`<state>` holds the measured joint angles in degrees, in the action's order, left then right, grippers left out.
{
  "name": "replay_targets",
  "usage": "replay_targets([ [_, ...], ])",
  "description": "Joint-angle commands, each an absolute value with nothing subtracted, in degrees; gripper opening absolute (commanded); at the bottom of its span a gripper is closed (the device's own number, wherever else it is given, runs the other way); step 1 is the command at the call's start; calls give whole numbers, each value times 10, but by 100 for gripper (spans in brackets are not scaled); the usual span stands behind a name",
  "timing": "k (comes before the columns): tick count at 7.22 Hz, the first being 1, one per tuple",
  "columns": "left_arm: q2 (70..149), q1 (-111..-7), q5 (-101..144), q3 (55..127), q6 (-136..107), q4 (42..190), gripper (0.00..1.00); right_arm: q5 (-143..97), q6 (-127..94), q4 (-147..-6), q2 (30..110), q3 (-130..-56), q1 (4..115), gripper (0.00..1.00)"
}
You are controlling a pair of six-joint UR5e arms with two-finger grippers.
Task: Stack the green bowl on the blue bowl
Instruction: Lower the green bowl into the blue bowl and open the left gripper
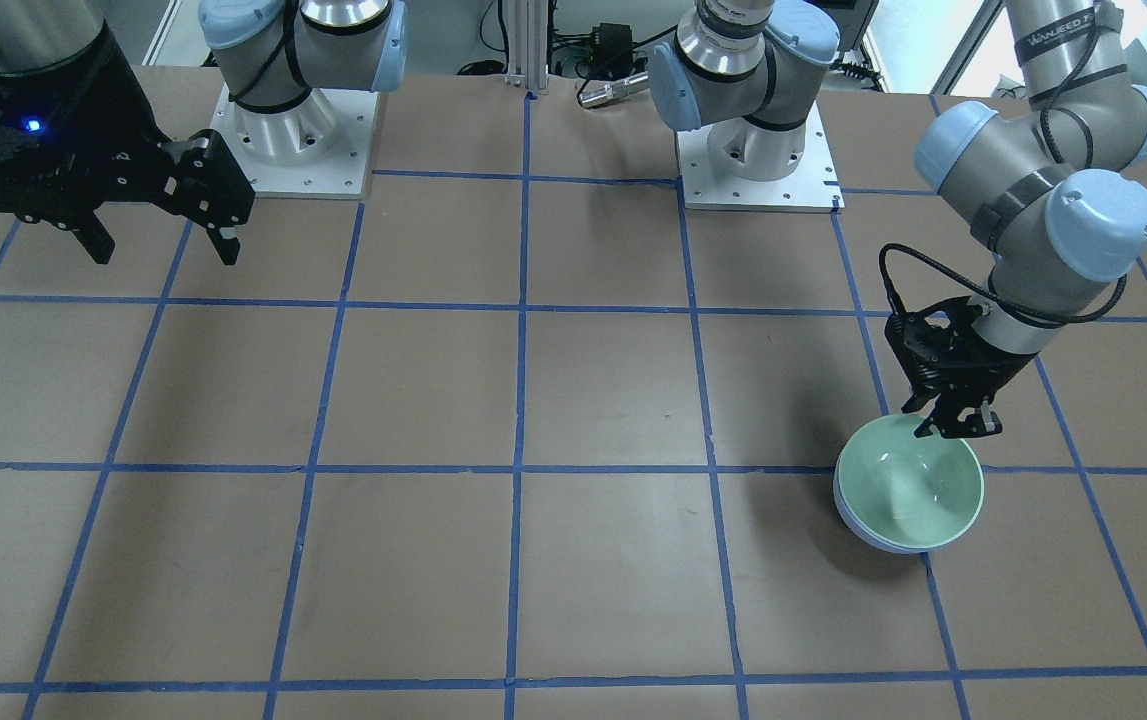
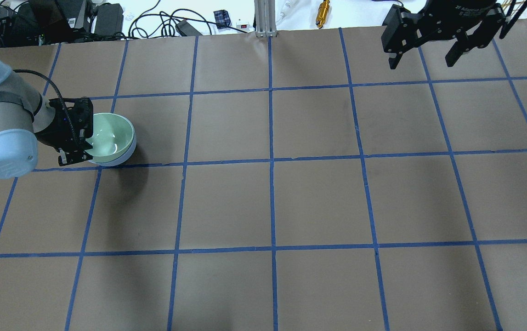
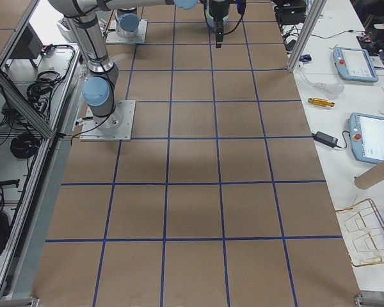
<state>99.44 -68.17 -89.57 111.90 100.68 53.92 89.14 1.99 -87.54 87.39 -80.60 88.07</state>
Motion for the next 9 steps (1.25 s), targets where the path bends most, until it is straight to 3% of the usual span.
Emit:
replay_targets([
  [1,961,-693,-896,1100,970,571,100,892,20,-875,874,-806,881,100],
  [5,908,-763,-887,903,701,894,100,891,19,-875,875,-806,881,100],
  [9,912,-867,-886,887,259,905,100,891,19,-875,874,-806,881,100],
])
